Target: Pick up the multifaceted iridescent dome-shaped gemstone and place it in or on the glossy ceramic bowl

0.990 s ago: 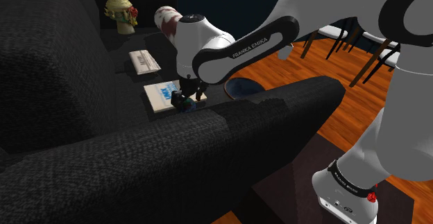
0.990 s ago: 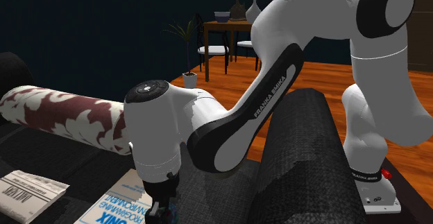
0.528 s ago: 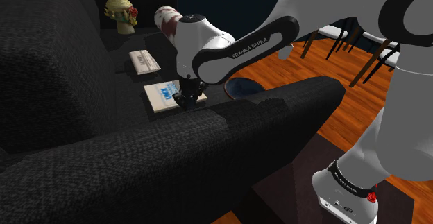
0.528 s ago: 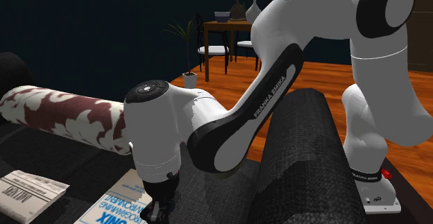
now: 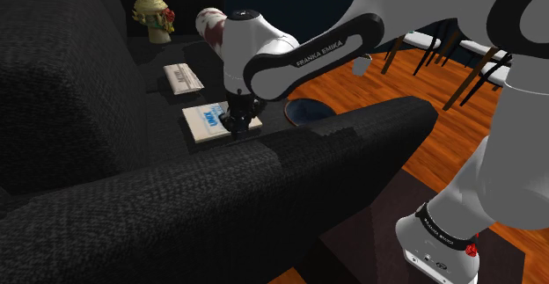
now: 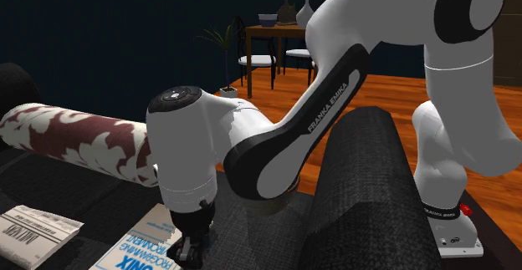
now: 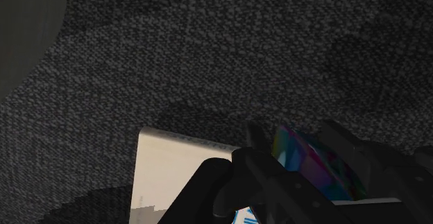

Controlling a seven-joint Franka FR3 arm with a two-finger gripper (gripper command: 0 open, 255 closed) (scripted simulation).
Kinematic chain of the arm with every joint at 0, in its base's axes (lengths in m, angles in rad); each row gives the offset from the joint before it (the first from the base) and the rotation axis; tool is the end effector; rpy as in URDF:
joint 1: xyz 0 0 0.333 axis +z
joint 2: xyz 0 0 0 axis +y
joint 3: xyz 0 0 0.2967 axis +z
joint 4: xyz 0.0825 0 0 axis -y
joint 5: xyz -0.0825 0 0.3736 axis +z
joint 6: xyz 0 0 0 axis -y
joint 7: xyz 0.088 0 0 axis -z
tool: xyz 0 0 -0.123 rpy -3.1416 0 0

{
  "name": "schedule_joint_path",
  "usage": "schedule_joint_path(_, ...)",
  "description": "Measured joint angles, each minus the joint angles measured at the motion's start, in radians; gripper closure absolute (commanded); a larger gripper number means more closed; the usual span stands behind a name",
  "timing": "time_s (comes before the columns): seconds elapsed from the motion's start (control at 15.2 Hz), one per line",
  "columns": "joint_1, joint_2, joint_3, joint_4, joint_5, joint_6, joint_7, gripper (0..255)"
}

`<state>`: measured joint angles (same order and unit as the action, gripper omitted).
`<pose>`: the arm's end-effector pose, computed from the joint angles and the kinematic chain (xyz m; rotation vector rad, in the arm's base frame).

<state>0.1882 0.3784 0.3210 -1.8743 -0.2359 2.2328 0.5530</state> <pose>0.5461 0.2837 0.2930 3.0816 0.1231 0.0614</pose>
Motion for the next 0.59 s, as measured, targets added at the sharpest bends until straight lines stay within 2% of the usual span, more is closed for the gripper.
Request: schedule_joint_path(0.59,-0.008,-0.062,0.014,0.040,0.033,-0.098,-0.024,255)
